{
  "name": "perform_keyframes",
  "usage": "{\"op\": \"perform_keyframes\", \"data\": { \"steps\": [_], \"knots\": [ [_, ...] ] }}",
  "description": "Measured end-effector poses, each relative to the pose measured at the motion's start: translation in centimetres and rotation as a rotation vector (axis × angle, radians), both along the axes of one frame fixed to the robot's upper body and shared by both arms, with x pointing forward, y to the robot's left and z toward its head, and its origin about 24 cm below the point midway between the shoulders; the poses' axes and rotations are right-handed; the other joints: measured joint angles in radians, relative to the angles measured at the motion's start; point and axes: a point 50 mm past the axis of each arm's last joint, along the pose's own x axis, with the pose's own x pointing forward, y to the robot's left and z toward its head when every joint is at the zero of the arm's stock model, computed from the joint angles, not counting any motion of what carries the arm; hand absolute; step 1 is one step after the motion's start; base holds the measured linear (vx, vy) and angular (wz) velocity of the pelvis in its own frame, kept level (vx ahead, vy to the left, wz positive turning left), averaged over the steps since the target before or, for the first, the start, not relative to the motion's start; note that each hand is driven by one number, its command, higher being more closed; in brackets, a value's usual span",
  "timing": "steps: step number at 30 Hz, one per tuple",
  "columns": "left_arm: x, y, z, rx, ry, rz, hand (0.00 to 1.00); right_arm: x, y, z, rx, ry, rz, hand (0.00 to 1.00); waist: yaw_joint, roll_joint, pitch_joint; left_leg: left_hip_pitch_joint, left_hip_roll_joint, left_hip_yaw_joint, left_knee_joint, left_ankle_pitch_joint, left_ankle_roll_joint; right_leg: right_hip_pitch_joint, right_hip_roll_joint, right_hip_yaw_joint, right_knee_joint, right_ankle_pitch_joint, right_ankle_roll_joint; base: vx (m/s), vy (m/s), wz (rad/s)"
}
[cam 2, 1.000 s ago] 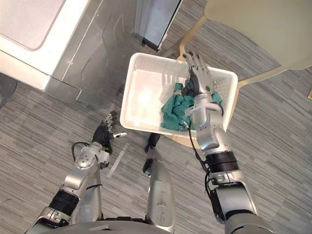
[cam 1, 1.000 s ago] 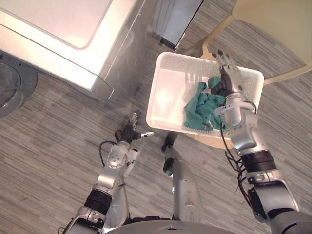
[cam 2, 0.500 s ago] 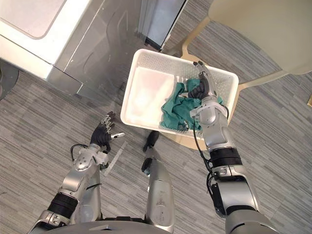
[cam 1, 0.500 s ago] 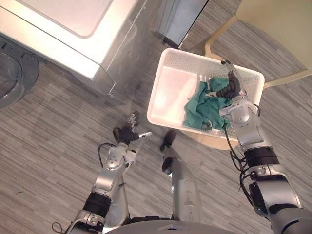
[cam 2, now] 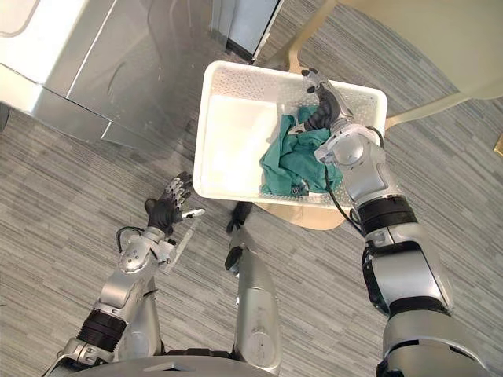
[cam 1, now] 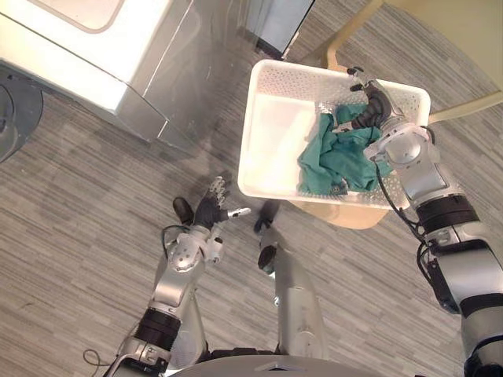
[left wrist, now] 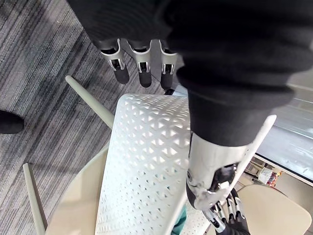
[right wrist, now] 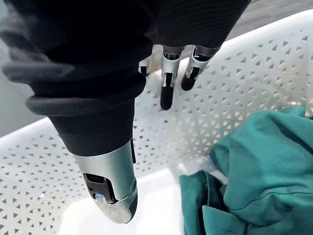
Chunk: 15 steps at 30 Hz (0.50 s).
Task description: Pick up the laundry basket with both hands and put the clothes into the washing machine.
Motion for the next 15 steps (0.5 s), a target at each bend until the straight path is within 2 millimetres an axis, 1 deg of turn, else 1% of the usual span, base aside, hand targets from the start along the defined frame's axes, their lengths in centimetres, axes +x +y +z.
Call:
{"op": "perform_keyframes", "data": {
  "steps": [3,5,8,11,12,14,15],
  "knots": [
    [-0.1,-0.5,0.0,-0.011,0.001,-0.014,0.00,0.1,0.0,-0.3,-0.028,0.040,0.011,0.00,0.009,0.000,0.000,0.000,0.004,0.009,0.000,0.000,0.000,-0.002,0.000,0.000,0.001,0.000,-0.003,0.04,-0.040,0.00],
    [-0.1,-0.6,0.1,-0.019,0.001,-0.014,0.00,0.0,0.4,-0.5,-0.040,0.055,0.026,0.00,0.010,0.000,0.000,0.002,0.005,0.016,0.003,0.003,-0.004,-0.002,-0.002,0.001,0.006,-0.001,-0.003,0.05,-0.042,-0.01],
    [0.0,-0.7,0.2,-0.025,-0.001,-0.011,0.00,0.0,0.6,-0.8,-0.048,0.072,0.041,0.00,0.010,0.001,-0.001,0.007,0.016,0.022,0.023,-0.004,0.002,0.003,0.001,0.006,0.011,-0.003,-0.002,0.04,-0.033,-0.09],
    [0.1,-0.7,0.2,-0.023,0.007,0.001,0.00,-0.4,1.0,-1.5,-0.069,0.090,0.066,0.00,0.017,0.001,-0.001,0.007,0.043,0.022,0.079,-0.039,0.000,0.009,0.011,0.017,0.033,-0.015,0.001,0.04,-0.036,-0.19],
    [0.1,-0.7,0.2,-0.023,0.009,0.001,0.00,-0.7,1.0,-2.0,-0.072,0.100,0.070,0.00,0.026,0.001,-0.001,0.007,0.057,0.021,0.109,-0.057,-0.002,0.013,0.017,0.023,0.042,-0.020,0.002,0.03,-0.008,-0.20],
    [0.1,-0.8,0.2,-0.026,0.008,0.000,0.00,-1.0,0.7,-2.7,-0.083,0.121,0.069,0.00,0.035,0.001,-0.001,0.007,0.069,0.021,0.136,-0.075,-0.002,0.018,0.021,0.028,0.049,-0.023,0.003,0.03,0.006,-0.17],
    [0.1,-0.8,0.2,-0.027,0.008,0.000,0.00,-1.2,0.5,-3.2,-0.090,0.140,0.069,0.00,0.035,0.001,-0.001,0.007,0.073,0.020,0.151,-0.085,0.000,0.021,0.020,0.029,0.054,-0.025,0.004,0.03,0.018,-0.09]
  ]
}}
